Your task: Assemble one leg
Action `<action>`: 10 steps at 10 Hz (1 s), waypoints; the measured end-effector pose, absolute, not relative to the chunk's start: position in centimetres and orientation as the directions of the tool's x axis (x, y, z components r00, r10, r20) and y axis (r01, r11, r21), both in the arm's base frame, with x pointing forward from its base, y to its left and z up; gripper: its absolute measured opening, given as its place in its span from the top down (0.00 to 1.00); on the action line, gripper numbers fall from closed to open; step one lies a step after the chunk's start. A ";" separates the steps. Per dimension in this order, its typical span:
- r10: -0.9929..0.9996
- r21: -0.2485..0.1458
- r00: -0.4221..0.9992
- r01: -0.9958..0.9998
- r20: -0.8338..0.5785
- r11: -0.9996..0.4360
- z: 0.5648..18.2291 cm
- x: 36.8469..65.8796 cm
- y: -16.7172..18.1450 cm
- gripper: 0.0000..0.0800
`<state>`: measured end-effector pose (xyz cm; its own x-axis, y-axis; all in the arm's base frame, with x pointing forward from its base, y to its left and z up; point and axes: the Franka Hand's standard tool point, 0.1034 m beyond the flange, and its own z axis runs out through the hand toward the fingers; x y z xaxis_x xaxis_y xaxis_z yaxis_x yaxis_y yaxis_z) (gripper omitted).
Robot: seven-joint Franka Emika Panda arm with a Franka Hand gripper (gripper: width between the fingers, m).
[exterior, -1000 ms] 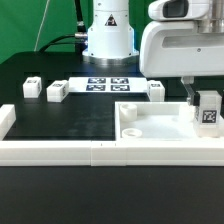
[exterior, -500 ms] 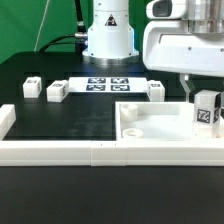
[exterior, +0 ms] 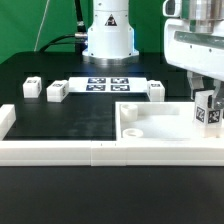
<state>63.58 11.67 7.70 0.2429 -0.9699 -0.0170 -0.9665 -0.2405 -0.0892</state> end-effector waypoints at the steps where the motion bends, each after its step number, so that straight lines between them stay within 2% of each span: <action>1: -0.986 -0.088 0.163 -0.983 -0.027 -0.160 7.7 63.5 11.7 0.63; 3: -0.999 -0.081 -0.008 -0.997 -0.053 0.012 7.7 63.5 11.8 0.63; 4: -0.997 -0.078 -0.048 -0.996 -0.059 0.052 7.7 63.5 11.8 0.63; 6: -0.998 -0.081 0.007 -0.997 -0.055 -0.002 7.6 63.5 11.9 0.62; 7: -0.998 -0.081 0.021 -0.997 -0.054 -0.016 7.6 63.5 12.0 0.39; 8: -0.993 -0.086 0.112 -0.990 -0.045 -0.108 7.7 63.5 12.0 0.23; 10: -0.949 -0.098 0.314 -0.946 -0.026 -0.310 7.7 63.6 12.1 0.20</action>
Offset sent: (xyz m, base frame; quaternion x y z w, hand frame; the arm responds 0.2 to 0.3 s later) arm 0.0000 0.0000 0.0000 0.0000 0.0000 0.1593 0.9872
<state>63.56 12.12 7.69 0.3138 -0.9492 -0.0256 -0.9457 -0.3100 -0.0978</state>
